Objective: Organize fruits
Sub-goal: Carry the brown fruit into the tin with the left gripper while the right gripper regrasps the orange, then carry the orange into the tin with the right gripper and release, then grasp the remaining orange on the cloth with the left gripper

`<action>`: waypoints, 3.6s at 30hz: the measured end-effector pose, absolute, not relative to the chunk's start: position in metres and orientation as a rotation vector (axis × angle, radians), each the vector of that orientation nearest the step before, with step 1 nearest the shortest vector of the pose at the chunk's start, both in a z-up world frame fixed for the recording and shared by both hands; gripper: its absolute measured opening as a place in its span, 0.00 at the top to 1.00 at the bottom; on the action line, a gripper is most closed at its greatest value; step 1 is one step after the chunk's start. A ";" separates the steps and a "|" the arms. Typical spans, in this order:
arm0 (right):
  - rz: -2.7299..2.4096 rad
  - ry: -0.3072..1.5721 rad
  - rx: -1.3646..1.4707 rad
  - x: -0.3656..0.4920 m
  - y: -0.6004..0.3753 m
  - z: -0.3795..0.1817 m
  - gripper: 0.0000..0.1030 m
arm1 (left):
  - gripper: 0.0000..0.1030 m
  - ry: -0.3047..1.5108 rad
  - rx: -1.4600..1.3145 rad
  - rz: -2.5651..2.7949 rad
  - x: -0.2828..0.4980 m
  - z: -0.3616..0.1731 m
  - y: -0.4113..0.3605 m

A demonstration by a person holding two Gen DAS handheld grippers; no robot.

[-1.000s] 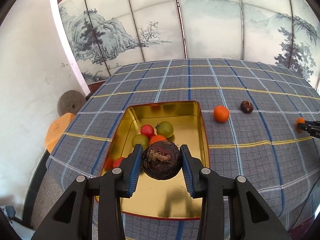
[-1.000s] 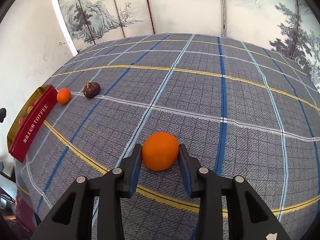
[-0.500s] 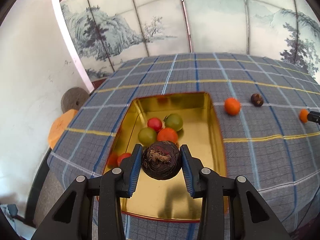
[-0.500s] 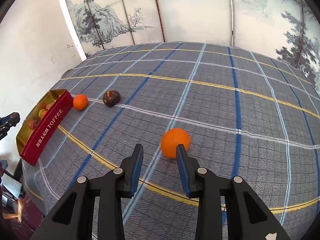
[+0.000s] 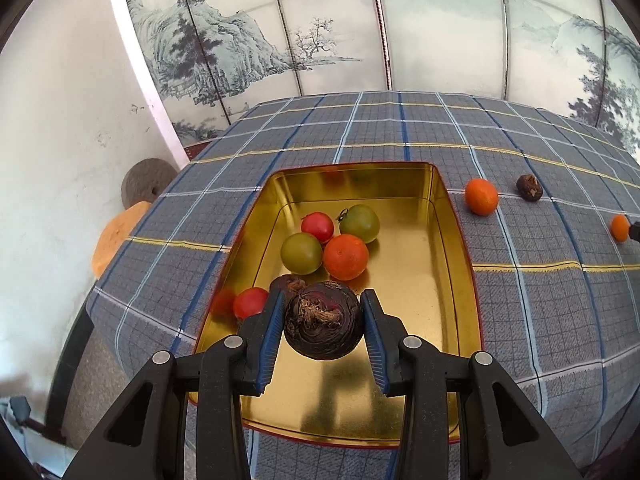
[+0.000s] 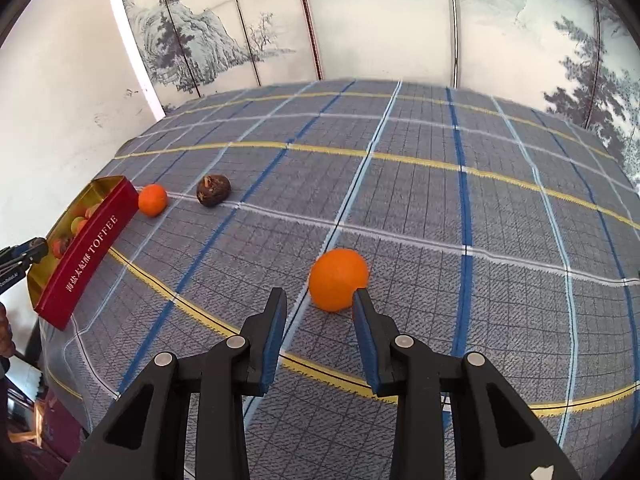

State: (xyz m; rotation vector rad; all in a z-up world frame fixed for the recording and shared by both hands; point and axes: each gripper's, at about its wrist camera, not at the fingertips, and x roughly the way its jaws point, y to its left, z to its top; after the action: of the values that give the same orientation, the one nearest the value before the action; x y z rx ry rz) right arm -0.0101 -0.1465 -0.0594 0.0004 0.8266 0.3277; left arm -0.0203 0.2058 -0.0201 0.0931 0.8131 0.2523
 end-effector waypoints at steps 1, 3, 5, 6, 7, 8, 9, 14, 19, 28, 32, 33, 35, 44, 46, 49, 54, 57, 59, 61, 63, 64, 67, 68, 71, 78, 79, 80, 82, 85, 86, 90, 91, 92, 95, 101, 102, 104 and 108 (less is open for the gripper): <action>0.321 0.820 -0.003 -0.009 -0.147 -0.059 0.63 | 0.61 0.808 0.098 0.253 -0.021 -0.019 0.205; 0.311 0.814 -0.027 -0.004 -0.144 -0.058 0.38 | 0.61 0.801 0.100 0.251 -0.022 -0.016 0.205; 0.320 0.828 -0.046 0.004 -0.140 -0.060 0.35 | 0.61 0.794 0.091 0.247 -0.023 -0.014 0.206; 0.314 0.836 -0.058 0.007 -0.138 -0.062 0.35 | 0.61 0.792 0.080 0.243 -0.023 -0.012 0.207; 0.306 0.847 -0.064 0.012 -0.137 -0.065 0.35 | 0.61 0.791 0.068 0.237 -0.024 -0.011 0.209; 0.312 0.868 -0.053 0.017 -0.138 -0.069 0.38 | 0.61 0.790 0.052 0.228 -0.024 -0.010 0.211; 0.320 0.884 -0.042 0.021 -0.138 -0.073 0.51 | 0.61 0.789 0.040 0.218 -0.024 -0.009 0.213; 0.341 0.887 -0.041 0.018 -0.136 -0.073 0.69 | 0.48 0.758 -0.010 0.197 -0.030 0.000 0.230; 0.433 0.826 -0.019 0.005 -0.111 -0.043 0.69 | 0.33 0.707 -0.075 0.197 -0.042 0.007 0.250; 0.829 0.764 0.004 -0.004 0.027 0.013 0.69 | 0.33 0.689 -0.090 0.309 -0.075 0.005 0.277; 0.950 0.810 -0.023 -0.006 0.096 0.001 0.69 | 0.33 0.702 -0.092 0.306 -0.088 0.001 0.281; 0.979 0.826 -0.019 -0.006 0.110 -0.003 0.69 | 0.33 0.704 -0.087 0.306 -0.089 0.001 0.281; 1.030 0.850 -0.028 -0.011 0.136 -0.009 0.69 | 0.33 0.704 -0.071 0.314 -0.092 0.000 0.282; 1.111 0.944 -0.175 -0.029 0.227 -0.048 0.67 | 0.32 0.685 -0.051 0.317 -0.105 0.007 0.282; 1.112 0.951 -0.162 -0.029 0.230 -0.050 0.65 | 0.32 0.687 -0.054 0.311 -0.105 0.007 0.282; 1.105 0.898 -0.085 -0.027 0.212 -0.037 0.34 | 0.32 0.691 -0.052 0.303 -0.106 0.007 0.280; 0.990 0.767 -0.026 -0.027 0.143 -0.011 0.30 | 0.32 0.684 -0.061 0.239 -0.106 0.013 0.269; 0.819 0.735 -0.088 -0.031 0.082 -0.018 0.23 | 0.32 0.669 -0.063 0.176 -0.102 0.019 0.256; 0.694 0.751 -0.145 -0.031 0.040 -0.033 0.23 | 0.31 0.663 -0.071 0.120 -0.093 0.024 0.246; 0.577 0.785 -0.176 -0.029 0.004 -0.045 0.23 | 0.29 0.669 -0.100 0.060 -0.081 0.029 0.237; 0.482 0.823 -0.151 -0.026 -0.041 -0.056 0.22 | 0.29 0.695 -0.174 -0.049 -0.063 0.036 0.226; 0.444 0.833 -0.127 -0.023 -0.062 -0.059 0.21 | 0.29 0.708 -0.192 -0.083 -0.054 0.040 0.222; 0.359 0.853 -0.061 -0.014 -0.112 -0.062 0.09 | 0.29 0.756 -0.138 -0.136 -0.015 0.050 0.192; 0.334 0.861 -0.037 -0.011 -0.127 -0.064 0.09 | 0.29 0.761 -0.101 -0.155 0.000 0.052 0.181; 0.319 0.865 -0.001 -0.004 -0.146 -0.068 0.09 | 0.29 0.799 -0.025 -0.210 0.043 0.050 0.150; 0.388 0.847 0.055 -0.005 -0.160 -0.080 0.07 | 0.42 0.919 0.125 -0.215 0.120 0.011 0.098; 0.399 0.847 0.066 -0.005 -0.161 -0.079 0.07 | 0.44 0.937 0.126 -0.215 0.127 0.006 0.097; 0.407 0.846 0.075 -0.005 -0.162 -0.079 0.07 | 0.46 0.963 0.120 -0.211 0.138 -0.001 0.096; 0.422 0.841 0.094 -0.006 -0.165 -0.079 0.07 | 0.47 0.975 0.123 -0.193 0.147 -0.011 0.099; 0.444 0.830 0.112 -0.008 -0.166 -0.077 0.07 | 0.47 1.005 0.141 -0.173 0.162 -0.026 0.101; 0.451 0.827 0.116 -0.008 -0.166 -0.077 0.07 | 0.47 1.019 0.142 -0.173 0.166 -0.030 0.101; 0.472 0.824 0.130 -0.007 -0.167 -0.077 0.06 | 0.47 1.101 0.145 -0.185 0.180 -0.051 0.099; 0.474 0.823 0.132 -0.008 -0.167 -0.077 0.06 | 0.47 1.117 0.141 -0.197 0.181 -0.054 0.097; 0.475 0.822 0.134 -0.008 -0.167 -0.076 0.06 | 0.47 1.113 0.155 -0.192 0.182 -0.055 0.095; 0.480 0.819 0.141 -0.008 -0.167 -0.076 0.06 | 0.51 1.140 0.185 -0.163 0.186 -0.061 0.089; 0.474 0.827 0.155 -0.006 -0.170 -0.078 0.06 | 0.62 1.131 0.085 -0.228 0.161 -0.054 0.083; 0.471 0.832 0.156 -0.005 -0.170 -0.078 0.06 | 0.62 1.107 0.082 -0.225 0.152 -0.048 0.078; 0.462 0.842 0.154 -0.004 -0.170 -0.080 0.06 | 0.62 1.060 0.054 -0.221 0.128 -0.036 0.073; 0.453 0.852 0.137 -0.003 -0.167 -0.081 0.04 | 0.62 1.003 -0.003 -0.221 0.086 -0.018 0.069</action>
State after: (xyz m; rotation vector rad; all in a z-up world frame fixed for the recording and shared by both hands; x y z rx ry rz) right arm -0.0029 -0.1668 -0.0808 0.1372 0.8524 0.4531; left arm 0.0864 0.0689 -0.0177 -0.0026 1.0028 -0.2210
